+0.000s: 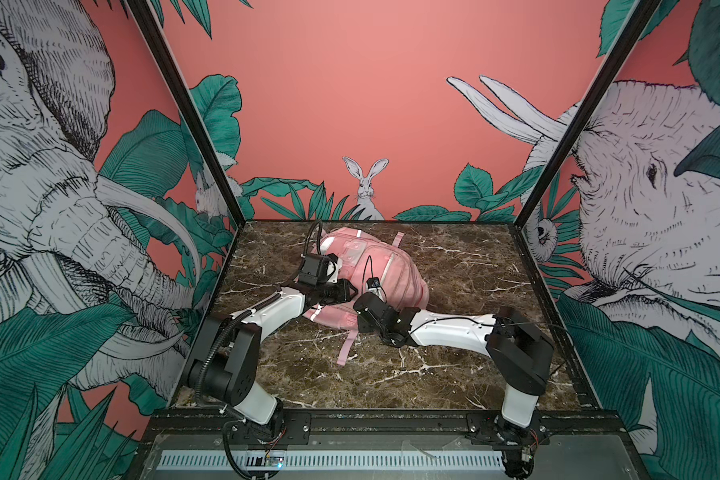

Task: Pack the student bag
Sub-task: 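Hold the compartment flap with the left gripper while the right grasps the zipper pull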

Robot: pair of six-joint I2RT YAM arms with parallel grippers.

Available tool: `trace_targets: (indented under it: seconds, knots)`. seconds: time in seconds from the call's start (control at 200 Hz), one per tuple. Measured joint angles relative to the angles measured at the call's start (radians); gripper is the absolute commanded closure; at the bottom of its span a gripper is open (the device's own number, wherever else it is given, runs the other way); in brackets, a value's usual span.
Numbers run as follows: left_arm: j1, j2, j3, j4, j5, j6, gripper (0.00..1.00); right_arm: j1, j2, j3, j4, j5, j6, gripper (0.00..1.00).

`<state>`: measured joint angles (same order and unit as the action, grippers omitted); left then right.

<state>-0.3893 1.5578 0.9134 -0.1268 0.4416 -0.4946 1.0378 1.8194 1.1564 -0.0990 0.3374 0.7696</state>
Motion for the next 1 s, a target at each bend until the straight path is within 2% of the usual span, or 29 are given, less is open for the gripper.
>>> trace_targets:
  seconds: [0.2, 0.485, 0.775, 1.0]
  knots:
    - [0.002, 0.025, 0.001, 0.009, 0.032, -0.027, 1.0, -0.012, -0.072, -0.047, -0.035, -0.042, -0.049, 1.0]
    - [0.005, 0.046, 0.013, 0.005, 0.071, -0.032, 1.0, -0.074, -0.127, -0.147, 0.0, -0.136, -0.109, 1.0]
    - [0.024, 0.056, 0.057, -0.068, 0.091, 0.026, 1.0, -0.14, -0.232, -0.214, -0.018, -0.196, -0.228, 1.0]
    - [0.027, 0.066, 0.111, -0.129, 0.098, 0.071, 1.0, -0.256, -0.295, -0.236, -0.06, -0.286, -0.327, 1.0]
